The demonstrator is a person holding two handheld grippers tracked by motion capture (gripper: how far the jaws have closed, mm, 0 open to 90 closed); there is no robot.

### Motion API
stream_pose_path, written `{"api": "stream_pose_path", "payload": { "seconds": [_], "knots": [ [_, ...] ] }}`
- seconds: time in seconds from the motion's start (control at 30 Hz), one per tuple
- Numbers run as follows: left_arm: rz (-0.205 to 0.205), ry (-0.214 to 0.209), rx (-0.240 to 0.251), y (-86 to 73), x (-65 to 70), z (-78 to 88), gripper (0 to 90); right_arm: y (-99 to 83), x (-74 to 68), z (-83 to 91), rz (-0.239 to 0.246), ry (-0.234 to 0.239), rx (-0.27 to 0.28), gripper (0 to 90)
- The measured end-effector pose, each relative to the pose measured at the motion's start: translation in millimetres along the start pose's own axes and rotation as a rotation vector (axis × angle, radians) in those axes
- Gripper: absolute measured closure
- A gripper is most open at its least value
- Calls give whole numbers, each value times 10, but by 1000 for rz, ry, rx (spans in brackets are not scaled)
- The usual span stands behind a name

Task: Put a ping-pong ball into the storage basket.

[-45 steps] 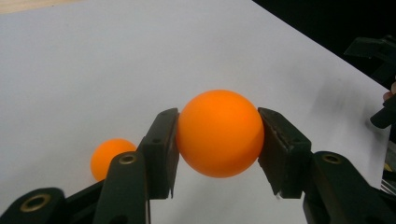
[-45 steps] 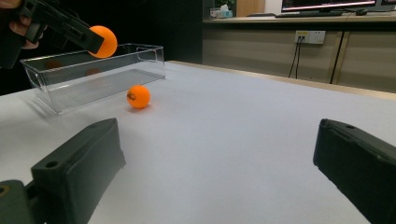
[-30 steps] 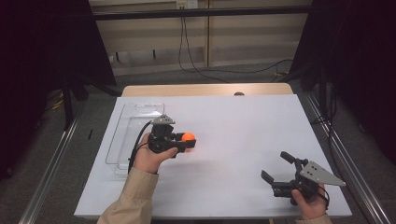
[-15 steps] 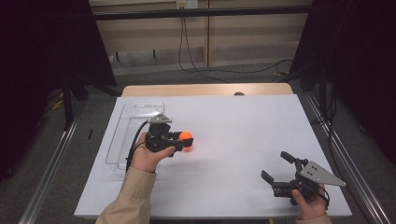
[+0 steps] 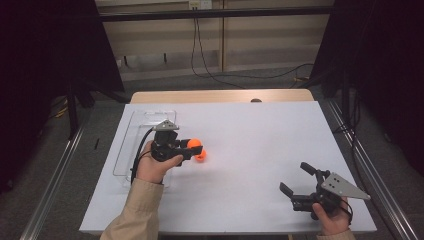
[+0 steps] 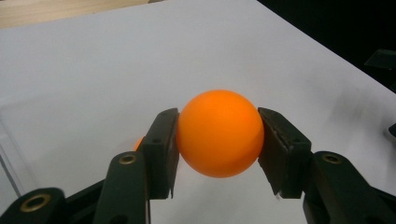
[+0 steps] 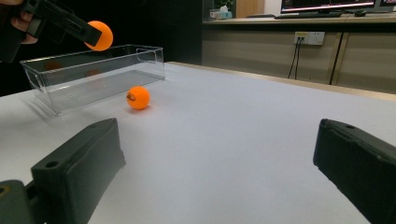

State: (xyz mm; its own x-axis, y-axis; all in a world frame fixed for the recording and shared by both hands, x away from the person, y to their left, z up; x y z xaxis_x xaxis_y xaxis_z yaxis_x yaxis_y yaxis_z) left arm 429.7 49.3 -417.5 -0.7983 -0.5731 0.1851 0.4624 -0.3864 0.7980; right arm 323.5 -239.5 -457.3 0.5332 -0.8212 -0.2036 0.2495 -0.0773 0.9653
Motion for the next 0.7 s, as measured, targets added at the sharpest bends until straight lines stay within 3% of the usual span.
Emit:
{"api": "stream_pose_path", "payload": {
  "seconds": [0.7],
  "knots": [
    [12, 22, -2, -24, -90, 39, 509, 3, -2, 4, 0, 1, 2, 7]
  ]
}}
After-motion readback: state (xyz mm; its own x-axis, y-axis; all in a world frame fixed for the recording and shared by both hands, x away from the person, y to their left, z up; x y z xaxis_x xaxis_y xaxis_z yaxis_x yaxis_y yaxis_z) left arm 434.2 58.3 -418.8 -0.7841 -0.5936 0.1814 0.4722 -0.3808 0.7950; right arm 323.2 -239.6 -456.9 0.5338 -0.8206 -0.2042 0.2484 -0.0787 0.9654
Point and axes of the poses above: each handheld gripper's, and its own axes: z roughly backward along the jaws, y roughly out of its top, x roughly to its right, the point moved 10 cm from there along -z, roughly forward along the jaws, and after that the axes turned 7 degrees about -z, right-handed, at the moved point
